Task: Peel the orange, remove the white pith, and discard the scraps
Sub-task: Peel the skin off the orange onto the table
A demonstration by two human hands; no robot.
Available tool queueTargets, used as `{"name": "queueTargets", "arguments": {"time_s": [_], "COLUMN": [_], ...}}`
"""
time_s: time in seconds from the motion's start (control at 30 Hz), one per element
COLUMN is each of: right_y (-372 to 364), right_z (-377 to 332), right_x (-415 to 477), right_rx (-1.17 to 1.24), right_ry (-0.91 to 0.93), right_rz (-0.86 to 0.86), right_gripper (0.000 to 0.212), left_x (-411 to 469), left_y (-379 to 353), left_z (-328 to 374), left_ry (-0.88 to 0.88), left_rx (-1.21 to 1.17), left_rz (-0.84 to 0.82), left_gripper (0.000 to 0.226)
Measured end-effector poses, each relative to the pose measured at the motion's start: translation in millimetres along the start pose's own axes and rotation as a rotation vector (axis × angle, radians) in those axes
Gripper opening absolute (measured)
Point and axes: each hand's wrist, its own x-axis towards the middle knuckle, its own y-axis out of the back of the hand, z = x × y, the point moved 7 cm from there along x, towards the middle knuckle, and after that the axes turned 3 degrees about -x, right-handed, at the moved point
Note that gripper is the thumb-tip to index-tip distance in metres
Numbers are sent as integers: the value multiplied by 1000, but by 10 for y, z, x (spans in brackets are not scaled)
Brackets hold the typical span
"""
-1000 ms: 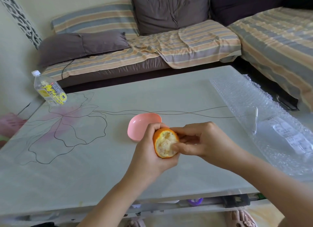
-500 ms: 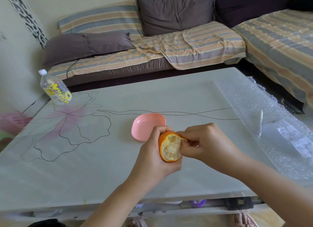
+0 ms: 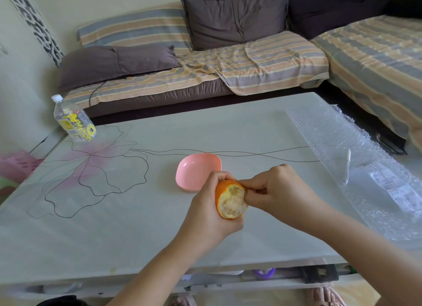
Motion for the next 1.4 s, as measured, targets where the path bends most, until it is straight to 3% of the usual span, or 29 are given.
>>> {"name": "queueTargets", "arguments": {"time_s": [0.2, 0.43, 0.57, 0.63, 0.83, 0.9, 1.1, 1.27, 1.4], "right_y": [118, 0, -11, -12, -256, -307, -343, -311, -278], "right_z": [13, 226, 472, 576, 729, 763, 846, 517, 159], "right_x": [28, 121, 228, 296, 405, 433, 514, 495, 372], "right_rx": [131, 577, 845, 723, -172, -275, -271, -104, 114], "right_ry": [-62, -244, -342, -331, -207, -171, -203, -52, 89], "right_rz": [-42, -54, 62, 67, -23, -35, -8, -49, -136], "right_gripper": [30, 21, 22, 19, 22, 23, 31, 28, 69], "left_x": [73, 117, 125, 117, 61, 39, 24, 61, 98], "left_y": [6, 24, 116, 165, 184, 188, 265, 368, 359], "left_z": [-1, -112, -168, -194, -410, -454, -519, -497, -479], "left_ry": [36, 118, 163, 175, 344, 382, 407, 345, 295], "left_rx": [-191, -493, -656, -648, -599, -586, -514, -351, -232], "left_rz": [-85, -79, -28, -11, -41, -74, -10, 93, 90], "left_gripper": [55, 68, 65, 65, 66, 61, 75, 76, 60]}}
